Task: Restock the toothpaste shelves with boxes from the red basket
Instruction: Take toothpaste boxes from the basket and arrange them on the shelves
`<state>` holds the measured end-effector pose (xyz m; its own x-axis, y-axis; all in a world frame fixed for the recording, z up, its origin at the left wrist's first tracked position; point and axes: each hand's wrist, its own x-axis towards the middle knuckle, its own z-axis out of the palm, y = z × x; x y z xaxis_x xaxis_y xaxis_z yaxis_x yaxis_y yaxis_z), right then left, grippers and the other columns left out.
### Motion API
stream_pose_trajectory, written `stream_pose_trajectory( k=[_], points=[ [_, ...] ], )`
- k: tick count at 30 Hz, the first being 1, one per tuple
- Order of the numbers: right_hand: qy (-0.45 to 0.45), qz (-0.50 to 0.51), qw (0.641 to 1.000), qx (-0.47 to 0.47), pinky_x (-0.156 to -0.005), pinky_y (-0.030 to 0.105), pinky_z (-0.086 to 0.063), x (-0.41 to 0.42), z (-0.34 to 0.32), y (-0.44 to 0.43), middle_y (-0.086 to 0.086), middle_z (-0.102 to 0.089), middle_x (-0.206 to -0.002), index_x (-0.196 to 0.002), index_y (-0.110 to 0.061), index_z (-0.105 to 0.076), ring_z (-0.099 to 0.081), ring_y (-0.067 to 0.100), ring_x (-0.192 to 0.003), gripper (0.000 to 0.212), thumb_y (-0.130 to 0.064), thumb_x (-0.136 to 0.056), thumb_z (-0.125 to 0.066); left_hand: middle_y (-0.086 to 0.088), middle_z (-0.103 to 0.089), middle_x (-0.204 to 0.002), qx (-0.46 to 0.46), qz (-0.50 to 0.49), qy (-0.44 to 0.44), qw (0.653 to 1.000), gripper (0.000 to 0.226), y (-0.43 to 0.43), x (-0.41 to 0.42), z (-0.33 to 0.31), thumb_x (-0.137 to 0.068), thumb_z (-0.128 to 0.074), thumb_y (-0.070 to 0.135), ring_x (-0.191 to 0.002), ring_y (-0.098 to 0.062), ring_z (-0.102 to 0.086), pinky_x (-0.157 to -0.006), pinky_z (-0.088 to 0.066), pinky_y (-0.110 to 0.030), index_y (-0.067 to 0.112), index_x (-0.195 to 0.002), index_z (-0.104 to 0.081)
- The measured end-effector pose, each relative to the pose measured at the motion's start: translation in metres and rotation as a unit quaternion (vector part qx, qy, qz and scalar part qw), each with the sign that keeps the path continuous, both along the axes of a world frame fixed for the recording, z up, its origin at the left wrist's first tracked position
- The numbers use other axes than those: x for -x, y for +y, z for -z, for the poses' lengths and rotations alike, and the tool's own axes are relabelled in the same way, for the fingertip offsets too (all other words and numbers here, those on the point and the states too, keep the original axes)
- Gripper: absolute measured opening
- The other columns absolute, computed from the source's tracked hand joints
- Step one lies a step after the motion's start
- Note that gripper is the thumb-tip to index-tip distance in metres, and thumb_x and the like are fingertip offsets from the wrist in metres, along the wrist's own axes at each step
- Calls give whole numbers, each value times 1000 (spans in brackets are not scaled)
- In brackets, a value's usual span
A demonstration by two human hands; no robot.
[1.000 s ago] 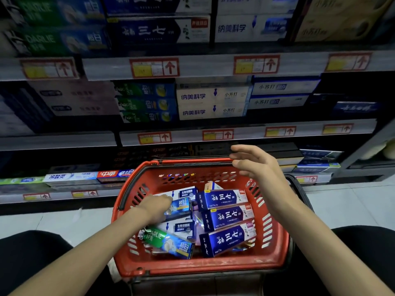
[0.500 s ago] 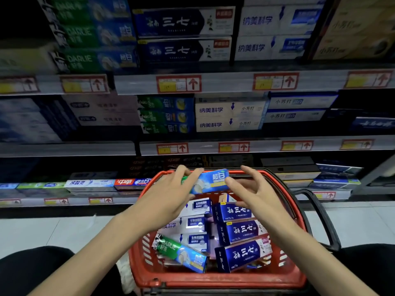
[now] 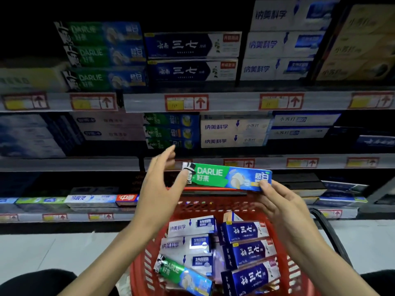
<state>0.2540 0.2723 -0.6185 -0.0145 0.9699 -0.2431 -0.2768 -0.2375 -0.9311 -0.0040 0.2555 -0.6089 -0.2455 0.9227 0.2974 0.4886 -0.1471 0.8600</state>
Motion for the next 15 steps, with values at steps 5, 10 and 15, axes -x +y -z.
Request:
stream_pose_trajectory(
  k=[5,10,15],
  points=[
    [25,13,1000,3,-74,28,-54,0,-5,2,14,-79,-105,-117,-13,-71,-72,18,-87,27,-25,-93,-67,6,-75,-118,56,8,-211,976,30,4,3,-1,-102,-60,17,-112,-13,-70,-102,-55,-41,25,-129,-67],
    [30,7,999,-17,-66,21,-55,7,-5,1,15,-78,-109,-117,-12,-72,-70,15,-85,32,-28,-90,-68,-1,-76,-114,51,16,-251,967,25,2,2,-1,-96,-68,18,-111,-20,-71,-101,-55,-46,21,-120,-73],
    [38,4,999,-34,-66,23,-55,15,-8,6,13,-78,-109,-122,-16,-69,-72,15,-82,43,-29,-81,-74,-3,-78,-107,17,-16,-258,966,21,0,9,-4,-93,-71,15,-104,-18,-73,-93,-59,-32,17,-114,-74]
  ],
)
